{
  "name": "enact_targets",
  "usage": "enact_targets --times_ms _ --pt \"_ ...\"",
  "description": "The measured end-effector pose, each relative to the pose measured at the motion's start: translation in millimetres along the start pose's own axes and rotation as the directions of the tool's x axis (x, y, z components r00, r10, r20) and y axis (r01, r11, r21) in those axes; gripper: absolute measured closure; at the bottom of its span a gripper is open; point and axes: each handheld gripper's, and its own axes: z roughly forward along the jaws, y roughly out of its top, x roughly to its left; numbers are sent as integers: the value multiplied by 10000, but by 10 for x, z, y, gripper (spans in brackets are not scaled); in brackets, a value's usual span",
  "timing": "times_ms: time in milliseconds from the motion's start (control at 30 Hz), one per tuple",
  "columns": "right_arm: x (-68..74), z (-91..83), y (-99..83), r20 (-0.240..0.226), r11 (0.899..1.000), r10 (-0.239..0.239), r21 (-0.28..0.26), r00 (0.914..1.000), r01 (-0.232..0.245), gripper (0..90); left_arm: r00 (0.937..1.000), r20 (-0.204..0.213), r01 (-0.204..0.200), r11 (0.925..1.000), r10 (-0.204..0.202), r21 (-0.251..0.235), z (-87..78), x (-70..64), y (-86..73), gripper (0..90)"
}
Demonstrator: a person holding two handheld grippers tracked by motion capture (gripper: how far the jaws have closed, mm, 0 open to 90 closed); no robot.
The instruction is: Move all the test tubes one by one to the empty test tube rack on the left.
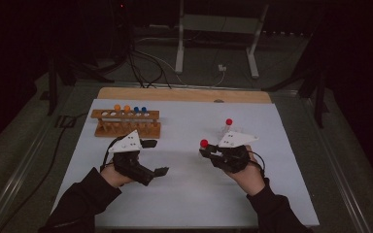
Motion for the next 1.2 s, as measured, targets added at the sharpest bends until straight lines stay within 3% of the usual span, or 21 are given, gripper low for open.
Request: enact_targets --times_ms 367,533,667,933,1200 --pt "137 105 -23 -441 9994 -272 211 9987 282 750 9989 334 -317 9994 321 -124 214 -109 176 35" --pt "184 144 -38 -612 9989 -357 291 9975 376 750 9984 321 -462 9989 465 -92 338 -136 212 91" --pt "227 180 -42 -768 9985 -403 350 9962 431 750 9976 358 -585 9982 590 -130 413 -145 258 232" --pt "246 173 -31 -837 9986 -427 290 9956 453 750 9959 288 -851 9963 853 -63 519 -147 285 384" --pt "255 182 -32 -890 9984 -465 283 9949 492 750 9947 235 -1002 9949 1001 58 612 -160 301 595"
